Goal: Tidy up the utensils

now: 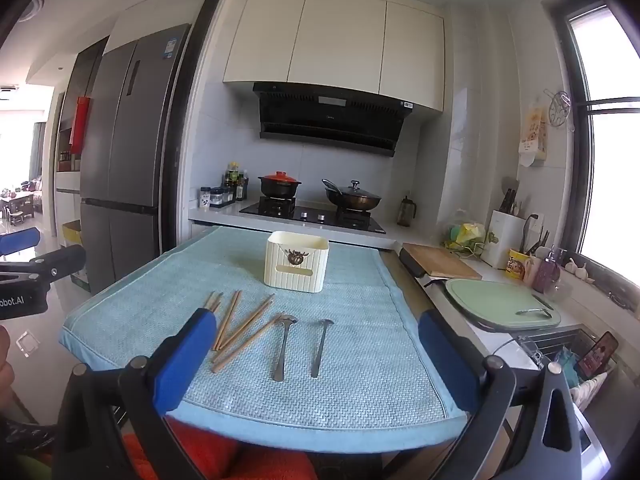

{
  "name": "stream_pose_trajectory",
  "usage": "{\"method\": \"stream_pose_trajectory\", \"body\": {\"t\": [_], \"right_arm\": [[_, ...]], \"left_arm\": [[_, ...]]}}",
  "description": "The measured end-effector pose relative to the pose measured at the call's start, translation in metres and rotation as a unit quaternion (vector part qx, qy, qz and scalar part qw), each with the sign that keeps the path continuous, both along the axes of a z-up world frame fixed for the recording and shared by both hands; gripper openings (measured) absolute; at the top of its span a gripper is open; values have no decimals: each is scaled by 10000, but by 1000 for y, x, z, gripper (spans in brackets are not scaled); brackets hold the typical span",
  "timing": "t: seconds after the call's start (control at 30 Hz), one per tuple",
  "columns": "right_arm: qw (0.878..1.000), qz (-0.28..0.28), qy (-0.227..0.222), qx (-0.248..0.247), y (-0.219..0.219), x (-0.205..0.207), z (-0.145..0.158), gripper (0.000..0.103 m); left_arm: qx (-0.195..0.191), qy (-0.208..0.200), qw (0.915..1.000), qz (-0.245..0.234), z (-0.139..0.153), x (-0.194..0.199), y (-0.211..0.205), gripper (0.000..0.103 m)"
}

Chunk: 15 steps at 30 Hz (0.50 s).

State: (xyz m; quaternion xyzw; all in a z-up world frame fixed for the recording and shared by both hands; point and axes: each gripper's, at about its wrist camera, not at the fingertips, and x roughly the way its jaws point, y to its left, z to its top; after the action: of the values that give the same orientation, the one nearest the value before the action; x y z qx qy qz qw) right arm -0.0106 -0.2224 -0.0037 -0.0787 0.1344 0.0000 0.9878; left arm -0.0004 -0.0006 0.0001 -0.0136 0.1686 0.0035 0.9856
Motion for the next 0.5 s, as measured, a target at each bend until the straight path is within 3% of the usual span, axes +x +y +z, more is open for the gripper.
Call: {"method": "stream_pose_trajectory", "body": {"t": [0.5], "right_arm": [[10000,-5,33,19,-2,4,-5,103]], "left_arm": [[-1,113,9999,-29,-7,3,-2,103]]}}
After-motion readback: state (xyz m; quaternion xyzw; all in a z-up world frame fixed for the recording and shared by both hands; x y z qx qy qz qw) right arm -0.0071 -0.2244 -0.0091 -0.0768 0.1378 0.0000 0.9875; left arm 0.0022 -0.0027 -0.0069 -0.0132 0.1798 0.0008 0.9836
